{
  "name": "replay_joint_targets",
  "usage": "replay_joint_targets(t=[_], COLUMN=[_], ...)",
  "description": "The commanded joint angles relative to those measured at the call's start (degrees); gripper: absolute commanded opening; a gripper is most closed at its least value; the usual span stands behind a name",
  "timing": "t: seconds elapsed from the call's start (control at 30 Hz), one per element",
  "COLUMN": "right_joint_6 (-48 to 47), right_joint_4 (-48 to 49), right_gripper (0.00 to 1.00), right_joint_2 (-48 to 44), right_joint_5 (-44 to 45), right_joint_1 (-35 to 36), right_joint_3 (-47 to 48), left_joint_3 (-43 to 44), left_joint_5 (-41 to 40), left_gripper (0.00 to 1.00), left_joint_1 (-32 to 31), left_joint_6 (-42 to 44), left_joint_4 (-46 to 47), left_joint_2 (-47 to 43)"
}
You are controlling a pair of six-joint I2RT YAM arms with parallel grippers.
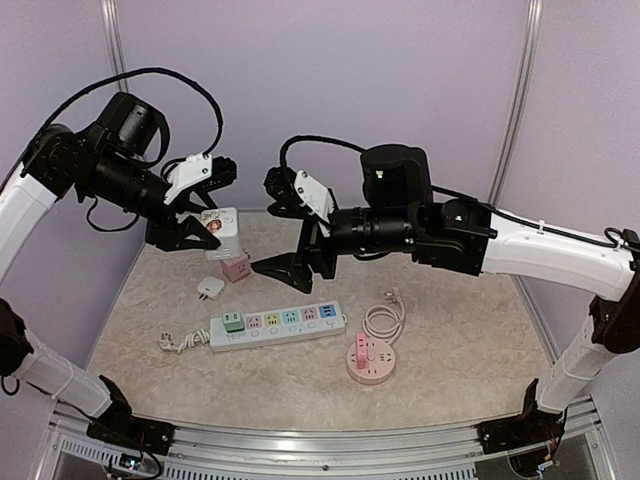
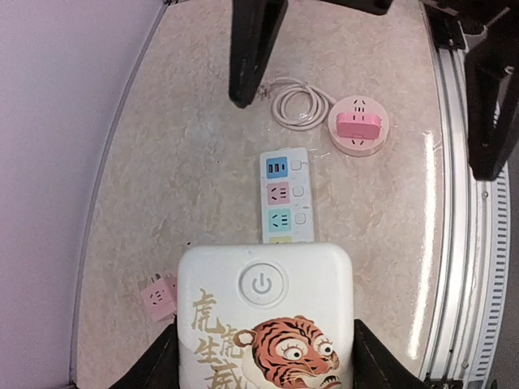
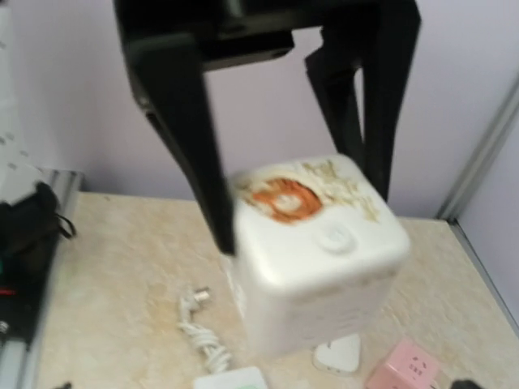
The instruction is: Insert the plug
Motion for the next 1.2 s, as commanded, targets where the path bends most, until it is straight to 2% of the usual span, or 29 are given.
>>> replay_joint_targets(t=[0.0, 0.13, 0.43, 0.57, 0.67, 0.83, 0.9, 0.93, 0.97, 1.0, 1.07, 1.1, 1.17], right_joint_6=[3.71, 6.20, 8.79, 8.85, 9.15, 9.50, 9.79, 10.09, 10.58, 11.07, 12.46, 13.12, 15.38], right_joint_4=[0.86, 4.26, 11.63, 13.29, 14.05, 14.39, 15.02, 15.48, 16.38, 17.79, 23.48, 26.86, 33.18], right_gripper=[1.00, 1.00, 1.00, 0.91, 0.72, 0.25, 0.02, 0.00, 0.00, 0.00, 0.00, 0.00, 0.00], right_joint_2=[-1.02, 2.26, 4.22, 4.12, 4.61, 5.54, 5.45, 5.32, 4.98, 4.56, 3.48, 3.04, 2.86], right_joint_5=[-3.57, -4.36, -4.85, -3.22, -3.51, -5.45, -5.51, -4.55, -3.11, -1.43, 3.78, 8.53, 19.89], right_joint_1=[-0.39, -0.39, -0.72, -0.72, -0.77, -0.75, -0.75, -0.74, -0.68, -0.62, 0.02, 0.57, 2.05], right_joint_3=[-1.88, -0.07, 0.32, 0.23, 0.39, 0.72, 0.35, 0.03, -0.72, -1.83, -4.83, -6.34, -9.16], left_joint_3=[7.34, 10.05, 10.45, 10.40, 10.24, 10.31, 10.28, 10.23, 10.15, 10.19, 10.32, 10.50, 11.16], left_joint_5=[4.83, 4.83, 8.16, 8.62, 9.17, 10.04, 10.08, 8.91, 7.59, 6.81, 6.11, 5.85, 5.66], left_gripper=[0.00, 0.00, 0.00, 0.00, 0.00, 0.00, 0.00, 0.02, 0.10, 0.24, 0.79, 0.95, 0.99], left_joint_1=[-3.53, -6.23, -6.44, -6.52, -6.52, -6.44, -6.36, -6.31, -6.16, -5.79, -4.24, -3.33, -1.21], left_joint_6=[16.98, 17.53, 18.36, 17.89, 17.60, 16.18, 14.51, 12.89, 10.33, 7.47, 1.60, -1.90, -9.70], left_joint_4=[-14.82, -15.72, -17.84, -17.75, -17.85, -17.31, -16.35, -15.01, -13.11, -11.43, -6.80, -4.20, 0.56], left_joint_2=[0.77, 2.98, 3.74, 4.03, 4.13, 4.05, 3.80, 3.62, 3.30, 2.86, 2.18, 1.83, 0.98])
